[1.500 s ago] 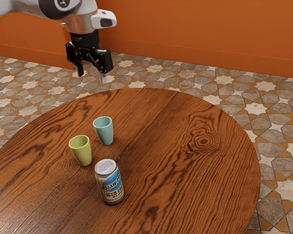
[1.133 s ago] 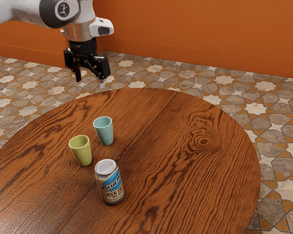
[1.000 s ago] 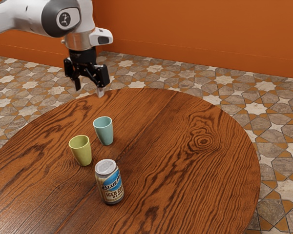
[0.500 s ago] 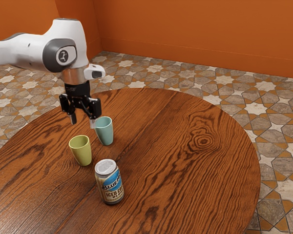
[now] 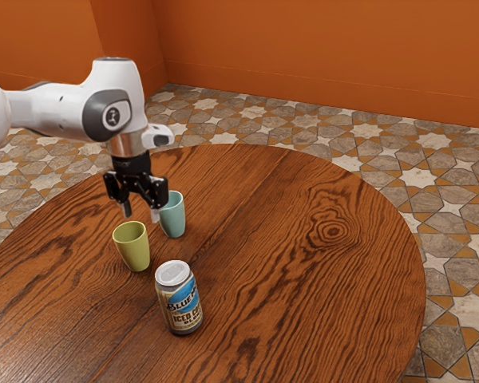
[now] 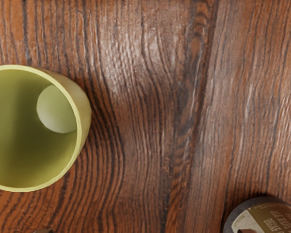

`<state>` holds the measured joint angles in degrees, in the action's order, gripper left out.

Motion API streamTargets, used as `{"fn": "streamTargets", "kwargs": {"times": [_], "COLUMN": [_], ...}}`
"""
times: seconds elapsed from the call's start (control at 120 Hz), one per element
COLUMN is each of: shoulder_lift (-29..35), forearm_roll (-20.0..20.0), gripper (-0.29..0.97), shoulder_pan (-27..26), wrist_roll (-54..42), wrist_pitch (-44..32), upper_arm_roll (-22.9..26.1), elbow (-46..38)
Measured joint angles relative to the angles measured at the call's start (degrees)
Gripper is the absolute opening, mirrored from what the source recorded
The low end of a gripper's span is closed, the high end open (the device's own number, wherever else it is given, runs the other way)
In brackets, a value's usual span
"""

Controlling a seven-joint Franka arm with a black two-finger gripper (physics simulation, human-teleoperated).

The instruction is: Place the left cup onto the right cup

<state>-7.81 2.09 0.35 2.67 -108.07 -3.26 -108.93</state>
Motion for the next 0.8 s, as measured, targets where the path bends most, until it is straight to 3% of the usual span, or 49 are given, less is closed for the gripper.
{"fn": "streamTargets", "kwargs": {"times": [0.8], "shoulder_lift": [-6.22], "forearm_roll": [-0.8], "gripper": [0.45], "shoulder_pan": [2.13], "wrist_roll": [-6.2], "wrist_pitch": [-8.33], "upper_arm_roll": [-0.12], "elbow": [-1.96]}}
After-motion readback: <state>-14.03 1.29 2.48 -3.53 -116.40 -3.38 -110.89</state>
